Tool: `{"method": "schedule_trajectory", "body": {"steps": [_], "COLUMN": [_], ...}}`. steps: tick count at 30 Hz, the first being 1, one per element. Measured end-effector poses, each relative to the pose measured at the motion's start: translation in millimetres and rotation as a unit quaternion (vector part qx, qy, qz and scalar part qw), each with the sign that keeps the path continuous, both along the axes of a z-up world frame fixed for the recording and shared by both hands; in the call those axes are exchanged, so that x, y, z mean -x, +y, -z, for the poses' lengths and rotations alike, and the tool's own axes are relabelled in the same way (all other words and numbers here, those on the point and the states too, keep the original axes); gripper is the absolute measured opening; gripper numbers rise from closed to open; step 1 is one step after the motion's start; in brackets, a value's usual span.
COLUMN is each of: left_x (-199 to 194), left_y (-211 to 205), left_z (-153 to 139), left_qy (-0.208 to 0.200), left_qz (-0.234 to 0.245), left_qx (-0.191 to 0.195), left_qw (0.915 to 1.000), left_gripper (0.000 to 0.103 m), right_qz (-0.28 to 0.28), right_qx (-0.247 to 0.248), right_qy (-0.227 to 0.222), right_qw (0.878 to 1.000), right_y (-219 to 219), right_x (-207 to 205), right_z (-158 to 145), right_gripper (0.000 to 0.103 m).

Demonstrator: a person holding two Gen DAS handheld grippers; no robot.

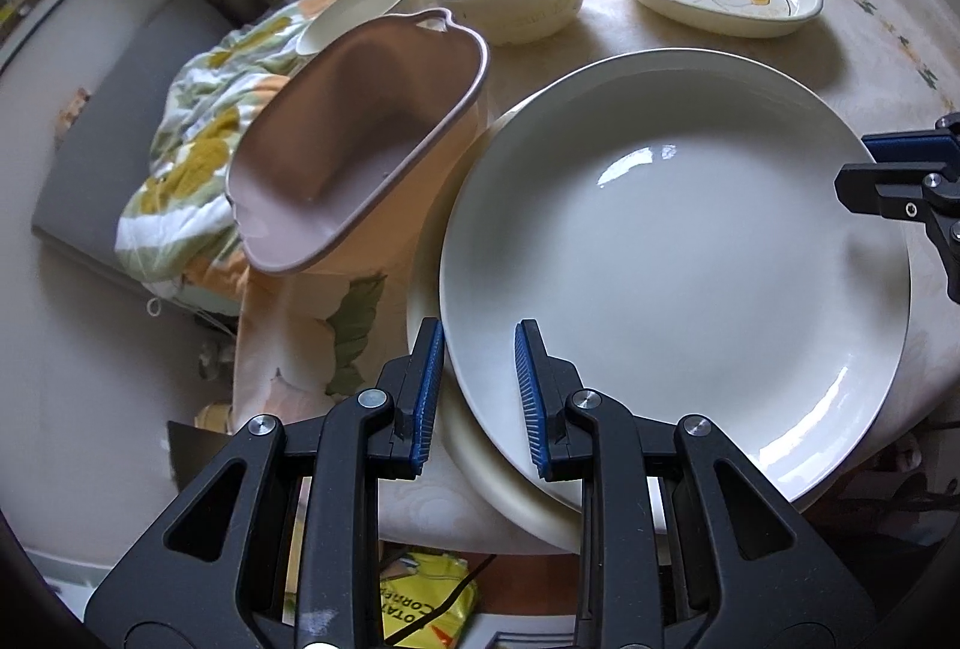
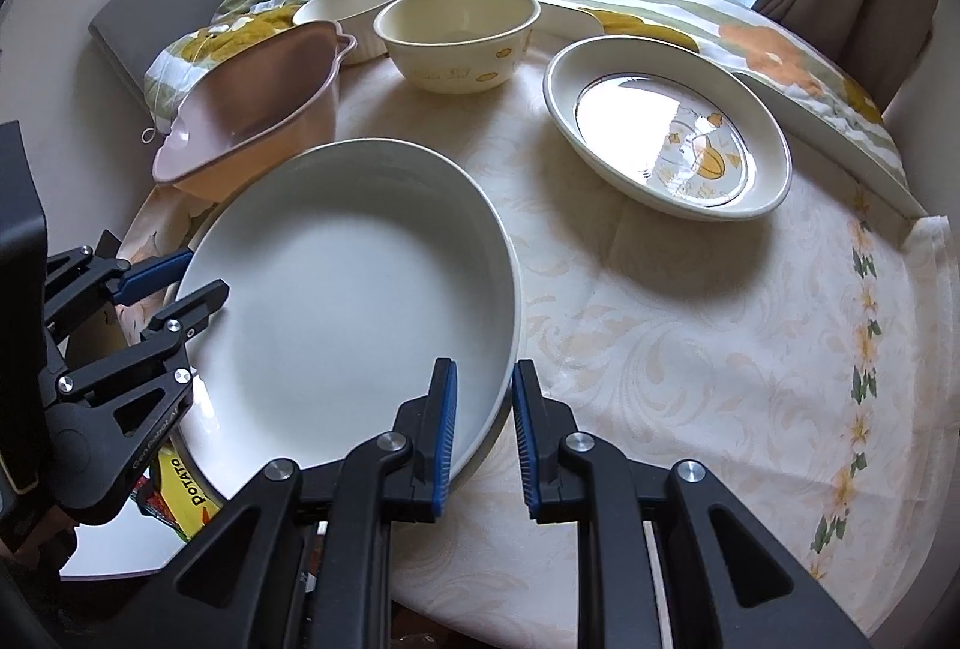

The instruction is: Organize plates and bowls

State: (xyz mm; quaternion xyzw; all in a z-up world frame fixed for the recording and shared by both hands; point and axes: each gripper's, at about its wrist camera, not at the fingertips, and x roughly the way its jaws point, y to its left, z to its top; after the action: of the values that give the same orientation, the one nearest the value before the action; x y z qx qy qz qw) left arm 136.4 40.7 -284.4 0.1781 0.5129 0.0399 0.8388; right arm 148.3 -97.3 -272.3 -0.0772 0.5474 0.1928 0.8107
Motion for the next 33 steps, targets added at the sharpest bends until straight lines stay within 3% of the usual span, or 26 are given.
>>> {"method": "schedule_trajectory", "body": {"steps": [13, 22, 25, 27, 28, 31, 33], "left_x": [0.0, -2.6, -5.1, -4.5, -2.7, 0.6, 3.0], "left_y": [5.5, -5.7, -6.4, -7.5, -9.6, -18.1, -23.8], "left_z": [-2.4, 4.3, 3.4, 0.8, -3.9, -19.3, -35.6], "left_qy": [0.000, 0.003, 0.011, 0.008, -0.002, -0.014, -0.024], "left_qz": [-0.005, -0.016, -0.027, -0.038, -0.043, -0.050, -0.055], "left_qx": [0.009, -0.033, -0.012, -0.005, -0.007, -0.009, 0.006], "left_qw": [0.9999, 0.9993, 0.9995, 0.9992, 0.9990, 0.9986, 0.9982], "left_gripper": [0.022, 0.025, 0.038, 0.080, 0.086, 0.088, 0.088], "right_qz": [-0.006, 0.000, 0.005, 0.011, 0.014, 0.021, 0.026], "right_qx": [-0.004, -0.034, -0.054, -0.064, -0.069, -0.084, -0.095], "right_qy": [-0.003, 0.003, 0.012, 0.013, 0.012, 0.004, -0.002], "right_qw": [1.000, 0.999, 0.998, 0.998, 0.997, 0.996, 0.995], "right_y": [2.6, -5.1, -11.3, -17.9, -22.4, -42.8, -56.9], "right_x": [0.7, 0.6, -0.2, 0.1, 1.0, 2.6, 2.2], "right_z": [0.8, 0.2, 0.5, -0.5, -2.2, -12.8, -21.6], "right_gripper": [0.017, 0.017, 0.017, 0.017, 0.017, 0.019, 0.027]}}
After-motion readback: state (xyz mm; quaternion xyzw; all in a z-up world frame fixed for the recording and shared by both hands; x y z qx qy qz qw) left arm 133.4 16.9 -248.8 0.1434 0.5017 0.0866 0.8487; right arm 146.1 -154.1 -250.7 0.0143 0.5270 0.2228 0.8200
